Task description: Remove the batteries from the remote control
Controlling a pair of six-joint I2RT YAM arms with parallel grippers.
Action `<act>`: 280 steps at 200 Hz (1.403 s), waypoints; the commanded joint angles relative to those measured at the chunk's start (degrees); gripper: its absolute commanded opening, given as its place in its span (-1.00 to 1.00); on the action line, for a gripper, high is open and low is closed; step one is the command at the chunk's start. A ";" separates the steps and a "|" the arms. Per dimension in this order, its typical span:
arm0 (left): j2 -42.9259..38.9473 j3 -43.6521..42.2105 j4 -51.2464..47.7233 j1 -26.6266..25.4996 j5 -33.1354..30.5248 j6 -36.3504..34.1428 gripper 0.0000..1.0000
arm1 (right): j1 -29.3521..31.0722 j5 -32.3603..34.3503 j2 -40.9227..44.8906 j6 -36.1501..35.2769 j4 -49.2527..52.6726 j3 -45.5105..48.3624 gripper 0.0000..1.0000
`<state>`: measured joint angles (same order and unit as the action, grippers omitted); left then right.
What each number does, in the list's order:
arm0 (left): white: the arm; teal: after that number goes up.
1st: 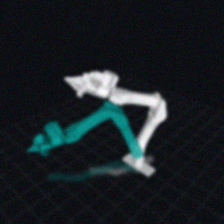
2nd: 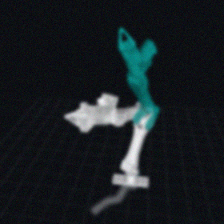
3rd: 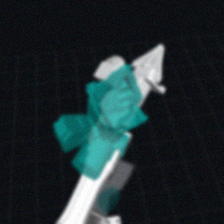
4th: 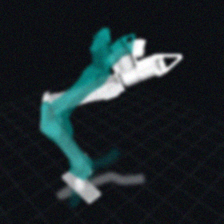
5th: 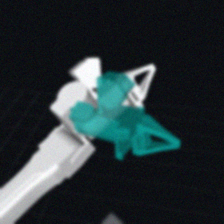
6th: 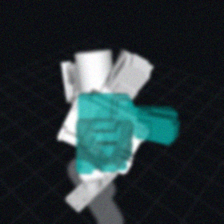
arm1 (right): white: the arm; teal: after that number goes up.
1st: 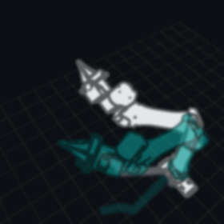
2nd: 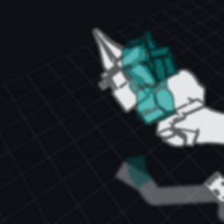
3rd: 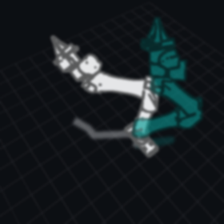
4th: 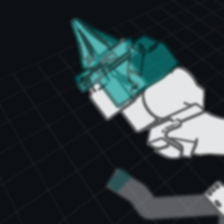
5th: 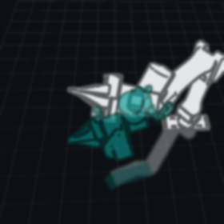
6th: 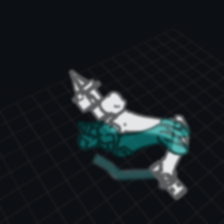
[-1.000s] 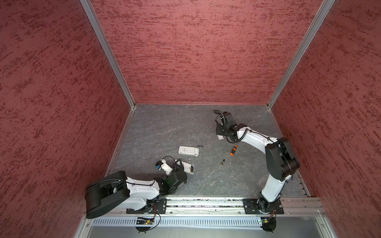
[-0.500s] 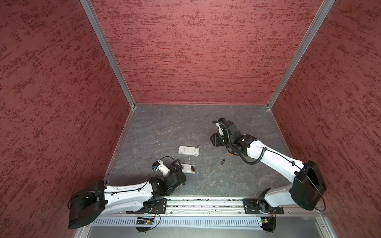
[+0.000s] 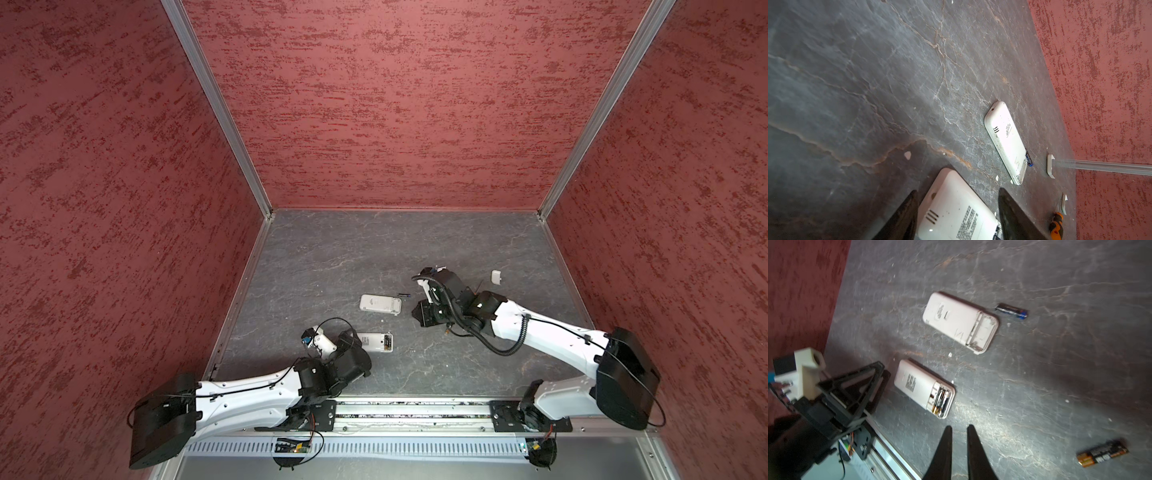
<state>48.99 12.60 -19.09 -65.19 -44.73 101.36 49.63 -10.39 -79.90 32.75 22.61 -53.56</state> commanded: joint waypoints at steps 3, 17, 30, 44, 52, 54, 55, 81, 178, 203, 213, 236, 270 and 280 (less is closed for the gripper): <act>-2.83 2.99 -4.27 3.63 4.13 -4.99 0.03 | 3.67 -4.09 -1.13 1.47 -1.48 -0.01 -0.97; -4.79 3.31 -1.55 8.51 9.19 -11.52 -0.04 | 5.31 -3.95 -2.46 2.04 -1.26 0.18 -1.00; -5.94 4.37 0.72 13.29 14.11 -18.25 -0.06 | 5.59 -2.94 -2.31 4.44 -2.23 1.64 -1.00; -5.35 7.03 1.84 19.44 20.82 -25.92 -0.06 | 5.51 -1.18 -0.17 8.19 -4.90 4.60 -1.00; -4.17 8.56 1.48 23.24 25.03 -28.68 -0.06 | 5.48 0.54 0.77 10.20 -4.83 5.38 -1.00; -3.88 8.95 1.64 24.14 26.05 -29.51 -0.06 | 5.48 0.90 0.88 10.59 -4.61 5.44 -0.99; -3.72 9.12 1.71 24.62 26.56 -29.93 -0.06 | 5.48 1.03 0.93 10.80 -4.56 5.46 -0.99; 0.46 11.07 5.04 33.15 35.67 -36.96 -0.25 | 6.04 -1.19 1.17 12.81 -5.64 5.95 -1.00; 11.50 10.87 14.65 46.00 51.75 -42.86 -0.34 | 12.04 -7.40 -14.68 13.21 -2.33 -1.46 -1.00; 11.32 9.78 15.53 46.55 52.12 -42.21 -0.34 | 12.02 -7.40 -16.89 12.81 -2.55 -2.22 -1.00; 11.14 9.39 15.62 46.87 52.07 -41.99 -0.34 | 12.05 -7.08 -17.96 12.62 -2.31 -2.80 -1.00; 10.39 8.77 15.58 47.49 52.18 -41.55 -0.34 | 11.99 -6.55 -20.04 12.05 -2.12 -4.02 -1.00; 8.61 8.49 14.45 49.16 52.59 -41.61 -0.34 | 11.51 -4.21 -22.62 11.11 -0.39 -6.27 -1.00; 8.11 8.58 13.87 49.92 52.89 -41.78 -0.34 | 11.21 -3.42 -23.03 11.04 -0.16 -6.62 -1.00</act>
<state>58.70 21.45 -5.13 -16.80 7.44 60.45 61.56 -16.69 -101.84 44.36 20.32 -58.30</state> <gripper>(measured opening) 0.330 0.047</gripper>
